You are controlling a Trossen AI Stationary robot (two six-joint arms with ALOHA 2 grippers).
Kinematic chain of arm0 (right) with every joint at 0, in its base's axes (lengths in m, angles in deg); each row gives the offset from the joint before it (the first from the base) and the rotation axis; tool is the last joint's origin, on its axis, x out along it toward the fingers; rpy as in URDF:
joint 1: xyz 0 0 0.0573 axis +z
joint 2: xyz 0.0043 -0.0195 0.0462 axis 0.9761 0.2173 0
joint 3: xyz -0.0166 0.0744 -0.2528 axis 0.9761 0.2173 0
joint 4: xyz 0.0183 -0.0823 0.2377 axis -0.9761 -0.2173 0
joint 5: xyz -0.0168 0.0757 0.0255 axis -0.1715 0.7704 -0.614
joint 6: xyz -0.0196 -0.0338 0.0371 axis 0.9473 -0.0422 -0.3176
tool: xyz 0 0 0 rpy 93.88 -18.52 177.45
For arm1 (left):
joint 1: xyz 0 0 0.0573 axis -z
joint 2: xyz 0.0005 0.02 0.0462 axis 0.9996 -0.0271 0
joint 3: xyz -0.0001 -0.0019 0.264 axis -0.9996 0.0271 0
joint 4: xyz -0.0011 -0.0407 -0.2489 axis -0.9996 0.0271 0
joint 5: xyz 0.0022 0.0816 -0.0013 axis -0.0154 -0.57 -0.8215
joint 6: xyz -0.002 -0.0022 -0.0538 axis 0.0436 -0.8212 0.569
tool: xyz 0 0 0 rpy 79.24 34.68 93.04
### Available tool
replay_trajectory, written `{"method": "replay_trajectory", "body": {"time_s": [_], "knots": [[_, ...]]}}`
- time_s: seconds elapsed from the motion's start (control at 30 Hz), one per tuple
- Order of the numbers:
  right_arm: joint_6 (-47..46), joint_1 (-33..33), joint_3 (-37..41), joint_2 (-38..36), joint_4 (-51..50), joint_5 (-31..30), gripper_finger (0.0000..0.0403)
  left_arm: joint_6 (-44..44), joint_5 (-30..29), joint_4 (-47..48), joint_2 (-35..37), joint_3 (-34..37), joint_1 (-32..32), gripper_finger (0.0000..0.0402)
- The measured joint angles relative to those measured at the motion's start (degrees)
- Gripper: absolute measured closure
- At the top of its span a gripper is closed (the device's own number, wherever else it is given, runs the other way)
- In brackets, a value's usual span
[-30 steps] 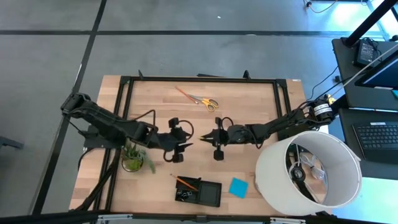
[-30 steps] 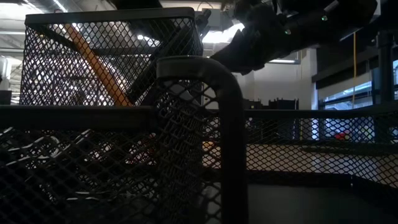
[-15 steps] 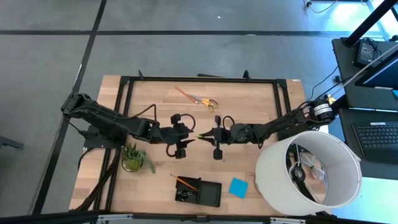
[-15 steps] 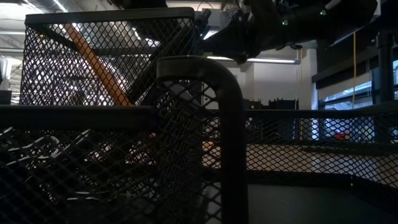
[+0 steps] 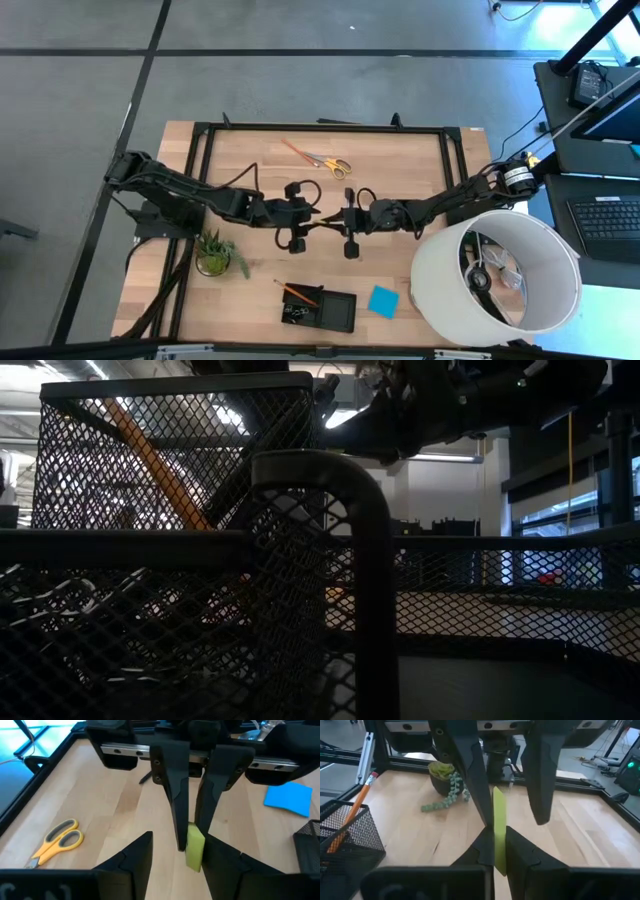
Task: Pick and place office supplies into organizer
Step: Put the green eraser into the black desk organizer
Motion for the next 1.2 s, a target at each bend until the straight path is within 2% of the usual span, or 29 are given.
{"method": "replay_trajectory", "body": {"time_s": [0.17, 0.37, 0.43, 0.6, 0.9, 1.07, 1.2], "knots": [[0.0, 0.0, 0.0, 0.0, -0.1, -0.1, 0.0379, -1.1, 0.1, -0.1, 0.1, 0.0, 0.0, 0.0295], [0.0, -0.1, 0.0, -0.1, 0.0, -0.3, 0.0379, -4.3, 0.5, -0.3, 0.2, 0.0, 0.0, 0.0372], [-0.1, -0.1, 0.0, -0.1, -0.1, -0.3, 0.0377, -5.7, 0.5, -0.3, 0.2, 0.0, 0.1, 0.0387], [-0.4, 0.0, -0.1, -0.1, -0.3, -0.1, 0.0358, -8.4, 0.3, -0.7, 0.2, 0.0, 0.3, 0.0388], [-2.8, 0.1, -0.3, -0.2, -2.4, 0.1, 0.0300, -8.5, -0.1, -0.8, 0.1, 0.0, 0.3, 0.0388], [-5.1, -0.2, -0.3, -0.2, -10.1, 0.1, 0.0265, -8.2, 0.1, -0.8, 2.1, 0.1, 1.7, 0.0388], [-5.2, -0.3, -0.3, -0.2, -17.5, 0.0, 0.0252, -5.2, 1.6, -0.8, 5.4, 0.1, 4.1, 0.0389]]}}
